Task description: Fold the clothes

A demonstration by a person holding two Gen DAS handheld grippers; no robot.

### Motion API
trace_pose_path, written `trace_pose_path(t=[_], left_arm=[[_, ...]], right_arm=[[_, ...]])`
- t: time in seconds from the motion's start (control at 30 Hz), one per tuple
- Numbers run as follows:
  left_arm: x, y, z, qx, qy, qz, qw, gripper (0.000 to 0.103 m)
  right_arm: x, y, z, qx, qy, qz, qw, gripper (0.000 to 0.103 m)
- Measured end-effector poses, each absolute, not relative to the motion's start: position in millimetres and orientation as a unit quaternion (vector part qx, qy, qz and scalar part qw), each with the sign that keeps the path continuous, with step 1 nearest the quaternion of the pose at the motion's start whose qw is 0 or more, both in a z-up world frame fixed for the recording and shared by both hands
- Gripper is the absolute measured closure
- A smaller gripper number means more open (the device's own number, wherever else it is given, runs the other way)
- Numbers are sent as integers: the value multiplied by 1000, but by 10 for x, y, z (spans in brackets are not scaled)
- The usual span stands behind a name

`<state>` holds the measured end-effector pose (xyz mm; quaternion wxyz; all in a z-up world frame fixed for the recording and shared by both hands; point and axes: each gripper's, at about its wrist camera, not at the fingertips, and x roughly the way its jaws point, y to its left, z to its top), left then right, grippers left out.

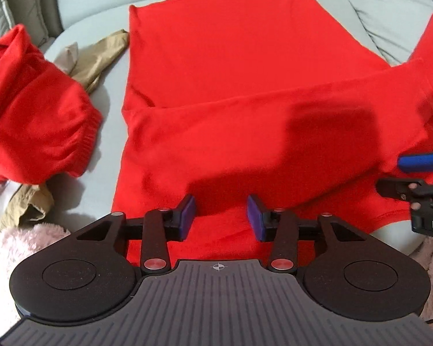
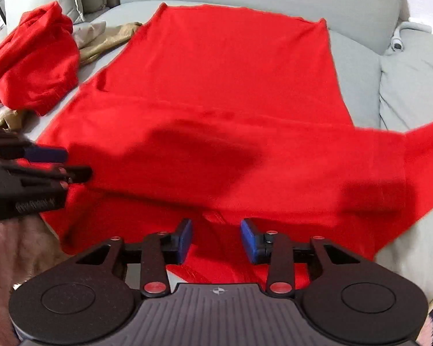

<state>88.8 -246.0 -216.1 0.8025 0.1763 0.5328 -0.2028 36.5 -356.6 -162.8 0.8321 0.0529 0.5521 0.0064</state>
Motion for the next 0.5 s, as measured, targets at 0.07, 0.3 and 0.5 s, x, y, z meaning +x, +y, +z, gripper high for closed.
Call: trace_pose_path(t=[0.07,0.3,0.5], left_arm=[[846,-2442,-2098,186,548,-194,792,57],[566,-2371,-1946,194,504,-210,815,45],[556,-2362,-1940,204,501,-196,818,42]], right_arm=[[309,-3593,-1610,51,561,5,826,66],[-102,-3840,-1480,86,526,18,846,64],[-216,-3890,-1505,112,502,-4,858,64]])
